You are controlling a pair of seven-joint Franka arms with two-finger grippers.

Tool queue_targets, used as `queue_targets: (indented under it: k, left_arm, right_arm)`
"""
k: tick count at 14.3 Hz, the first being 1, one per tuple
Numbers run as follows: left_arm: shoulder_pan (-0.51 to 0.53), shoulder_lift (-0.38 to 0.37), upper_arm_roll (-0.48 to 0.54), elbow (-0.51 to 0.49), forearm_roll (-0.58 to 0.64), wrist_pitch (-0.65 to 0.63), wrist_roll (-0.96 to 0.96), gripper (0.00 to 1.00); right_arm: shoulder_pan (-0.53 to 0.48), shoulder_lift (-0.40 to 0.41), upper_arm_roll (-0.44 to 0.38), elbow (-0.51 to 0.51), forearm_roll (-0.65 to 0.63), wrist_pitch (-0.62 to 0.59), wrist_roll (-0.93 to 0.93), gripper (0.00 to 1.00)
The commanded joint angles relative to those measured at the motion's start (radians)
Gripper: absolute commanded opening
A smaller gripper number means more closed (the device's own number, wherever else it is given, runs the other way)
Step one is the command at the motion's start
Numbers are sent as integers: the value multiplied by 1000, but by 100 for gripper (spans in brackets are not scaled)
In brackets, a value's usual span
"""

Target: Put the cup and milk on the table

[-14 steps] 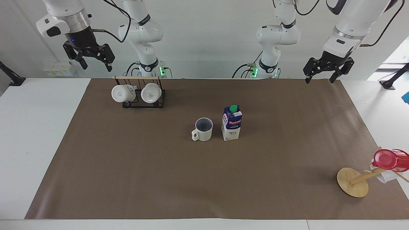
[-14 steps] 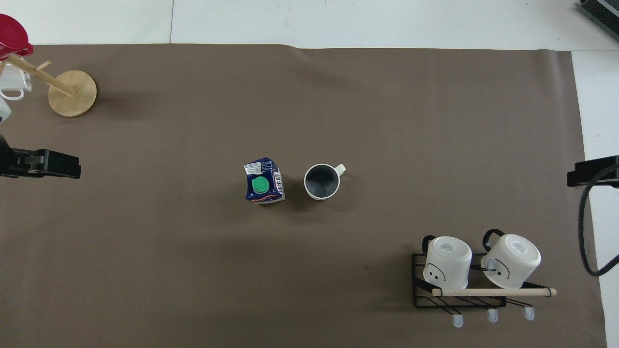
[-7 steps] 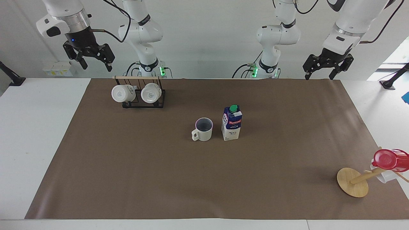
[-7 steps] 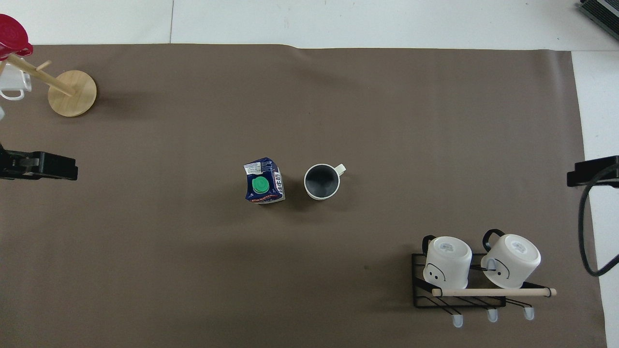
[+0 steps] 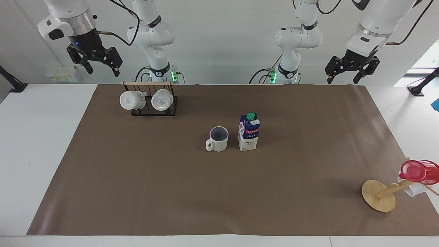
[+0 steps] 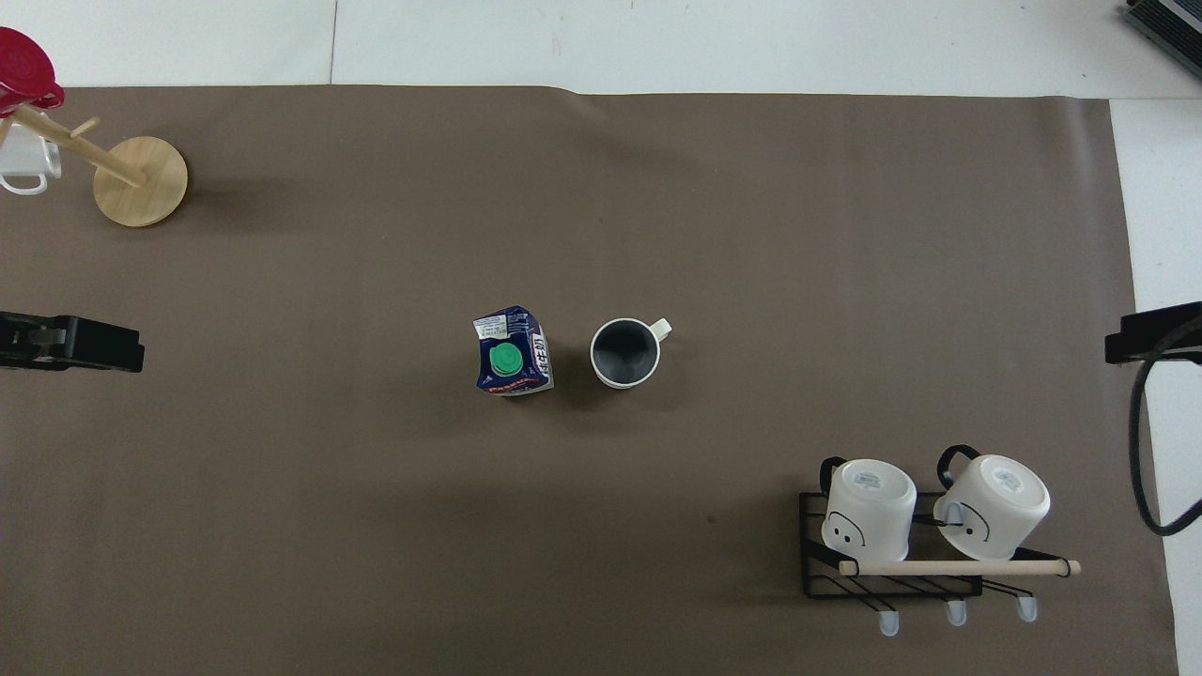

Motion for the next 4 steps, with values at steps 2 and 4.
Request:
queue_targets:
  k: [2, 4]
  left_arm:
    - [15, -17, -4, -10, -18, 1, 17, 100]
    - [15, -17, -4, -10, -18, 1, 11, 100]
  right_arm:
    - [-12, 5, 6, 13, 15, -20, 1, 100]
    - [-12, 3, 4, 13, 15, -18, 1, 100]
